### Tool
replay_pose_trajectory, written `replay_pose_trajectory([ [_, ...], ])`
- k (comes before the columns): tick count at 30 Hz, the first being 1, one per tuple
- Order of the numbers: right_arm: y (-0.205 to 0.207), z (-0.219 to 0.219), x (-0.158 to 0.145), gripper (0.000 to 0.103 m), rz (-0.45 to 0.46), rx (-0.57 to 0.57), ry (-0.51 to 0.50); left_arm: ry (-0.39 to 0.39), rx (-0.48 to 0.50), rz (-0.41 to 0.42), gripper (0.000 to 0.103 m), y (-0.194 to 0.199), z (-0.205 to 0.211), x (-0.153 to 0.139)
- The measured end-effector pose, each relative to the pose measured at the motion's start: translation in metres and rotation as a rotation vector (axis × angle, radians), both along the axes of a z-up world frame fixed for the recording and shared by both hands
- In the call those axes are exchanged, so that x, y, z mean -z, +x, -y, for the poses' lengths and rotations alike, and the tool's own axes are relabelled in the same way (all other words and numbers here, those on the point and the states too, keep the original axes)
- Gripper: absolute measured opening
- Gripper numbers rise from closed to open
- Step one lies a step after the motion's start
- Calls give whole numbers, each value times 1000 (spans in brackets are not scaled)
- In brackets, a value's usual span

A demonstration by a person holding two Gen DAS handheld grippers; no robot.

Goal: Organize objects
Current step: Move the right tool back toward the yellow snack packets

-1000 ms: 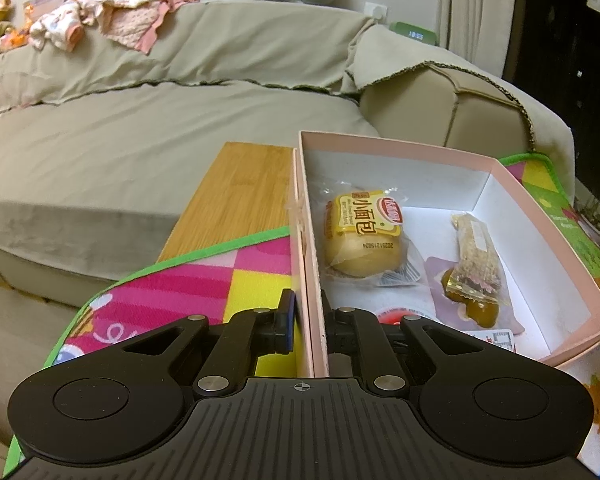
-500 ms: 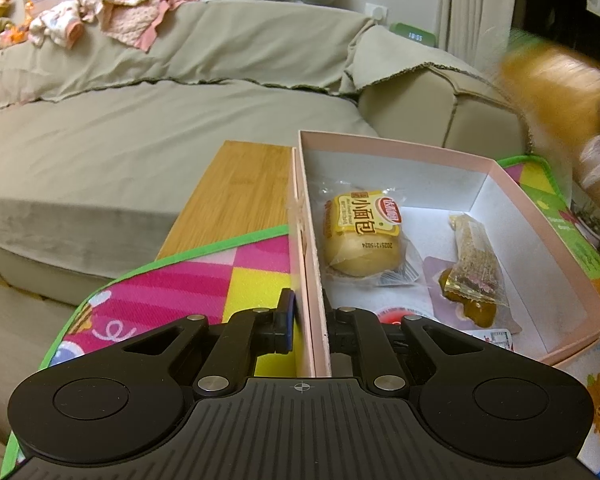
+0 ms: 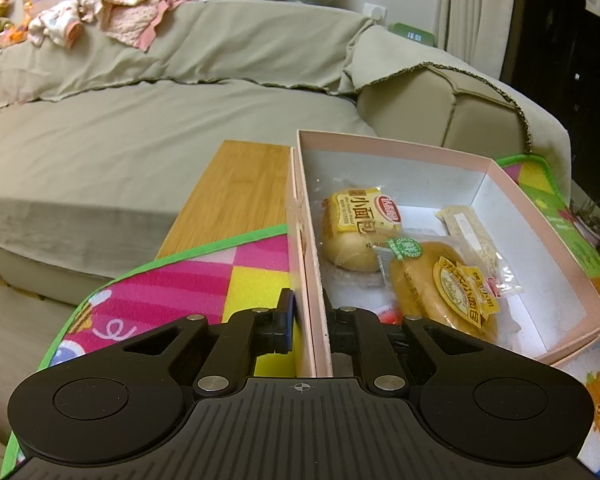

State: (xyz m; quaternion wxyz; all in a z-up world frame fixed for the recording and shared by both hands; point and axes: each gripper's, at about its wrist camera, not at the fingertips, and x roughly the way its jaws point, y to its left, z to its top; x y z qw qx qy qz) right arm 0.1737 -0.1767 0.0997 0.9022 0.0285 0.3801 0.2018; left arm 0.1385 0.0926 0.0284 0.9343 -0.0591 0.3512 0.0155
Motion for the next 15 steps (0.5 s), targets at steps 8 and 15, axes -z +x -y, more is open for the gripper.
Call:
replay_pose_trajectory([
  [8,22,51,29,62,-57,144,-66,2,-5,0,12,-1,0,0],
  [15,56,39,37,43,-79,132,39,3,-4,0,12,-1,0,1],
])
